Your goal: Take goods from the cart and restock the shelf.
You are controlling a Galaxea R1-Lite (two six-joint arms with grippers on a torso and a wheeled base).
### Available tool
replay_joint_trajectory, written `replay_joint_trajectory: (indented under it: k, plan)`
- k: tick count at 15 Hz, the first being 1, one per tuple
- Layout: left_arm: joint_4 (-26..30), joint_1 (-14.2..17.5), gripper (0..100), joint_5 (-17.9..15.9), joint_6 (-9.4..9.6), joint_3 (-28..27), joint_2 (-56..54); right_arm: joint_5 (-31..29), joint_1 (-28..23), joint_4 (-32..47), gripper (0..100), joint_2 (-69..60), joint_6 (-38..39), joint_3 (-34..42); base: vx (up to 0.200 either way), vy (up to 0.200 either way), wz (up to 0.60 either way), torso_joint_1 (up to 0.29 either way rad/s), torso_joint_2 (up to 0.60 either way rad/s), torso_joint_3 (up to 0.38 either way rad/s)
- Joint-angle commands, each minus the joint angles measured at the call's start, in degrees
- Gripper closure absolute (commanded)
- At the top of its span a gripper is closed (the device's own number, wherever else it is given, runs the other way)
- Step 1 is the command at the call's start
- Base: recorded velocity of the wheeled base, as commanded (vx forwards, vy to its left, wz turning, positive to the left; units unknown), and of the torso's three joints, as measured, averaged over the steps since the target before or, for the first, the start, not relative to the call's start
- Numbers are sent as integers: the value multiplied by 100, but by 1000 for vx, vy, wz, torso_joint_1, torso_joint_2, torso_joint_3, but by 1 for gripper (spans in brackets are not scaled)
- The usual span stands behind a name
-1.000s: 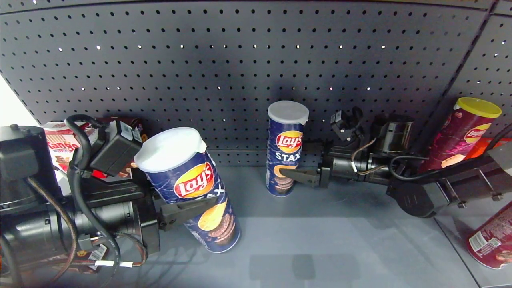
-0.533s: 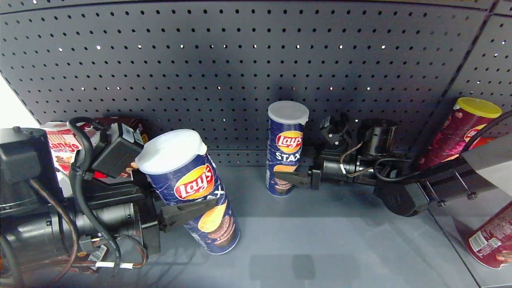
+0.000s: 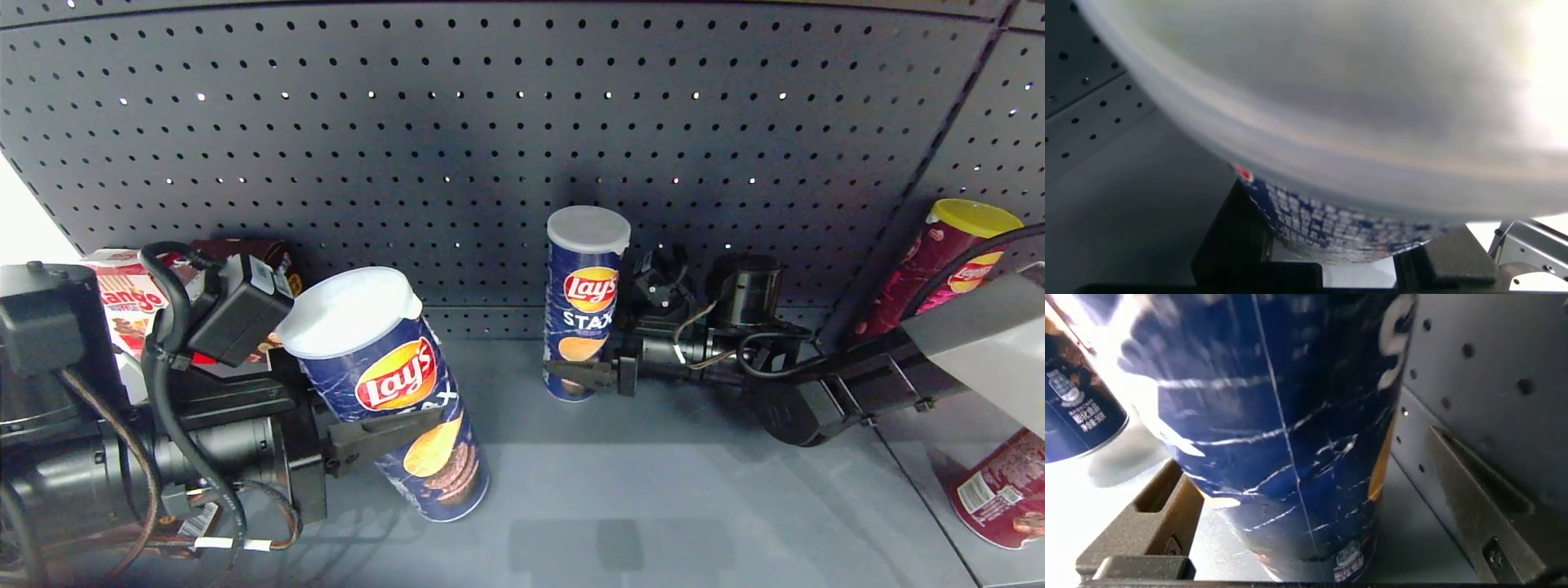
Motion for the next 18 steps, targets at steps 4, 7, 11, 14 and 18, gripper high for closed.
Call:
replay_joint_trajectory:
  k: [4,7,11,14,18]
  plan:
    - [-3,2,100,9,-1,9,-6,-6,2,-13,0,121,-8,-30,0,0,0,0,0,0]
    - [-3,2,100,9,-1,9,-6,3,38,-180,100,253,1,-101,0,0,0,0,0,0]
    - [-3,2,100,9,-1,9,-6,-15,152,-215,100,218,1,-39,0,0,0,0,0,0]
    - [-3,2,100,9,-1,9,-6,-24,161,-215,100,-29,10,128,0,0,0,0,0,0]
    - [-3,19,100,17,-1,-27,-41,-24,169,-207,100,-784,10,822,0,0,0,0,0,0]
